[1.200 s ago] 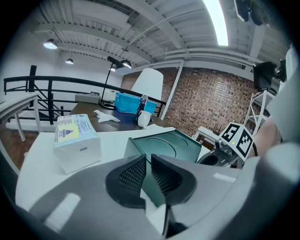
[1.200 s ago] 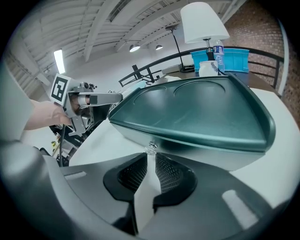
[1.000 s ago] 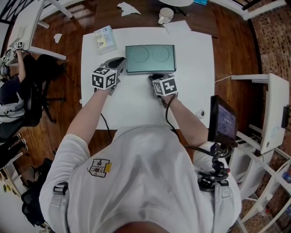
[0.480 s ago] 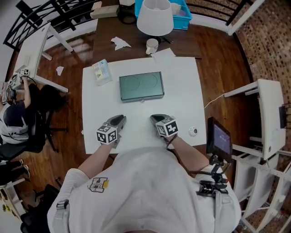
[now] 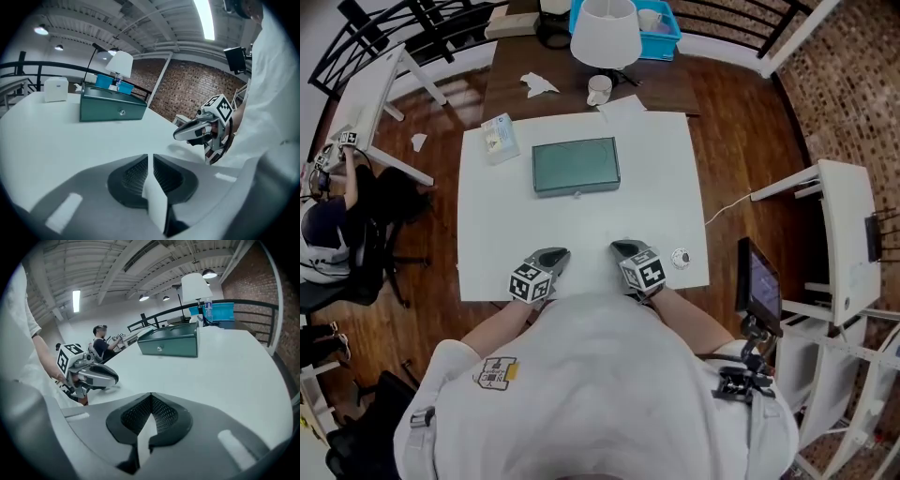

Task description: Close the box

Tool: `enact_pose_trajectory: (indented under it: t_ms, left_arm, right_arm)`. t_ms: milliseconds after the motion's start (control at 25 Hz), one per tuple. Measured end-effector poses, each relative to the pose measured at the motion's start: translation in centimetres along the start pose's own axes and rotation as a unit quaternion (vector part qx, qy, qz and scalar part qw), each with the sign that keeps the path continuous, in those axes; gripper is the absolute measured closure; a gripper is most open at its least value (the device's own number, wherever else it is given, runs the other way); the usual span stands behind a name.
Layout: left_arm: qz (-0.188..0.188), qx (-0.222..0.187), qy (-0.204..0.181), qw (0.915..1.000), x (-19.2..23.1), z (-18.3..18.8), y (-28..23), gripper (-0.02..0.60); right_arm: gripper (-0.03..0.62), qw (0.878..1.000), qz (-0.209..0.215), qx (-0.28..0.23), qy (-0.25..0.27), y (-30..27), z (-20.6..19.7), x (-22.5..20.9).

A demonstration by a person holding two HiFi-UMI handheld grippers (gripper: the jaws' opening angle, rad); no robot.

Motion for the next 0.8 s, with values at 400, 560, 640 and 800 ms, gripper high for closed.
enact_pose_trajectory:
  t_ms: [400,560,640,800]
  left_arm:
    - [0.008,0.009,-0.039,0.9992,-0.4,-0.6,0.0,0.581]
    - [0.011,0.005,-0.048,0.9988,-0.5,-0.8,0.2,0.581]
    - [0.011,0.0,-0.047,0.9988,-0.3,-0.6,0.3,0.582]
    - [0.015,-0.003,-0.049,0.9987,0.0,-0.2,0.6,0.581]
  right_arm:
    - [0.595,1.0,-0.008,-0.015,0.011,0.3,0.3,-0.7]
    - [0.595,1.0,-0.007,-0.02,0.021,0.2,0.7,-0.5]
    - [0.595,0.999,-0.009,-0.022,0.022,0.3,0.9,-0.5]
    - [0.595,0.999,-0.011,-0.028,0.019,0.1,1.4,-0.7]
Point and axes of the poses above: the fingertips, and each gripper's own axes: y backward along the fingers, x to its left, z out of its top, the point moved 7 cm from there along y, backward along the fingers, and after that the axes turned 4 degrees about -z, right-handed, at the moved point
